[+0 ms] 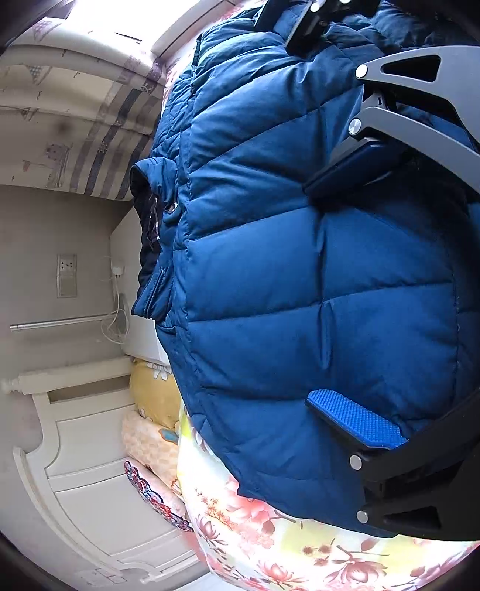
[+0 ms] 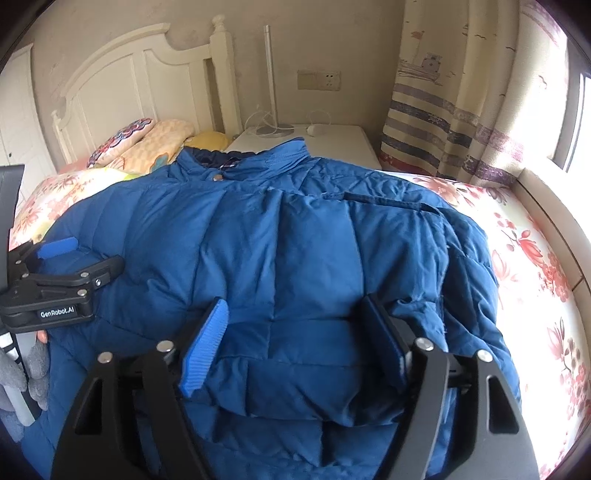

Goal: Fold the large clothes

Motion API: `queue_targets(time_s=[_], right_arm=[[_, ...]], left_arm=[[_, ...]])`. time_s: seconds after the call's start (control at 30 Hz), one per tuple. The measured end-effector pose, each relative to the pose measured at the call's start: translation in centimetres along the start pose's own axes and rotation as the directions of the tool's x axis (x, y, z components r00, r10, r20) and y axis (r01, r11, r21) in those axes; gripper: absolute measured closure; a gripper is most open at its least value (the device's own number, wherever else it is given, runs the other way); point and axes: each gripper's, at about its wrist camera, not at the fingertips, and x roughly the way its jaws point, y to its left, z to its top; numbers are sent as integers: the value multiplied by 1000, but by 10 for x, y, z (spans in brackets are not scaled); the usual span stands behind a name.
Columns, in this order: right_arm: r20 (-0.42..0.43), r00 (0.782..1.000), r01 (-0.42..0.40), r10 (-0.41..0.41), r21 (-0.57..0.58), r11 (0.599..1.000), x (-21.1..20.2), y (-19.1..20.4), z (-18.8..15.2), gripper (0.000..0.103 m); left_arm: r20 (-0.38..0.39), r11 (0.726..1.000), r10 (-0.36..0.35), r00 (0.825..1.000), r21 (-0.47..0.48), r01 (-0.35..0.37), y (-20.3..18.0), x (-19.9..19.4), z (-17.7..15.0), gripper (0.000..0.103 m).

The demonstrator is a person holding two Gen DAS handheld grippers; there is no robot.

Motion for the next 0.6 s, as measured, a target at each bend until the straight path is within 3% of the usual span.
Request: queue_targets(time_s=[0.1, 0.17, 0.23, 0.33, 0.4, 0.5, 0.6], right_arm=[[5, 1000, 24, -24, 9, 1000, -9, 2, 11, 33], [81, 996, 40, -40, 4, 999, -22, 9, 26, 33], [104, 994, 33, -32, 0, 999, -23, 16, 43, 33], [52, 998, 45, -43, -41, 998, 2, 27, 63, 33], [-62, 997, 45, -49, -65, 997, 35, 28, 64, 30], [-67, 996, 46, -53, -102, 994, 51, 28, 58, 26], [-57, 998, 30, -33, -67, 997, 38, 19, 64, 28]], left_arm=[[2, 1000, -1, 1000, 0, 1, 4, 2, 0, 4], [4, 1000, -5, 1000, -3, 5, 5, 2, 0, 4], [5, 1000, -6, 1000, -5, 6, 4, 2, -1, 4], [7, 1000, -11, 1000, -7, 11, 5, 1, -2, 4], [8, 1000, -15, 1000, -9, 15, 5, 1, -1, 4], [7, 1000, -13, 1000, -8, 13, 5, 1, -1, 4], [7, 1000, -14, 1000, -10, 14, 5, 1, -1, 4]])
